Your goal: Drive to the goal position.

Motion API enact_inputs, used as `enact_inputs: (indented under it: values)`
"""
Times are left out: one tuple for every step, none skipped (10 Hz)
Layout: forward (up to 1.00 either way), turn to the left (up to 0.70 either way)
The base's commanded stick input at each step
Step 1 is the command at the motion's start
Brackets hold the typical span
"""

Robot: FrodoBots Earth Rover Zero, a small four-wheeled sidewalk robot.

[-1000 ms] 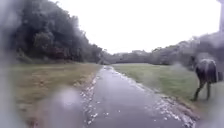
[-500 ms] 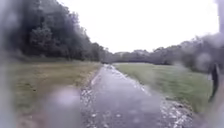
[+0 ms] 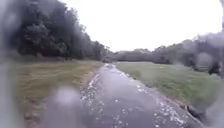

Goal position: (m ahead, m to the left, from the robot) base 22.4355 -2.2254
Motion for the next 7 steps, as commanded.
enact_inputs:
  values:
    - [0.85,-0.26]
    - [0.85,-0.15]
    - [0.85,0.00]
    - [0.85,0.00]
    - [0.85,0.00]
    - [0.85,0.00]
    - [0.85,0.00]
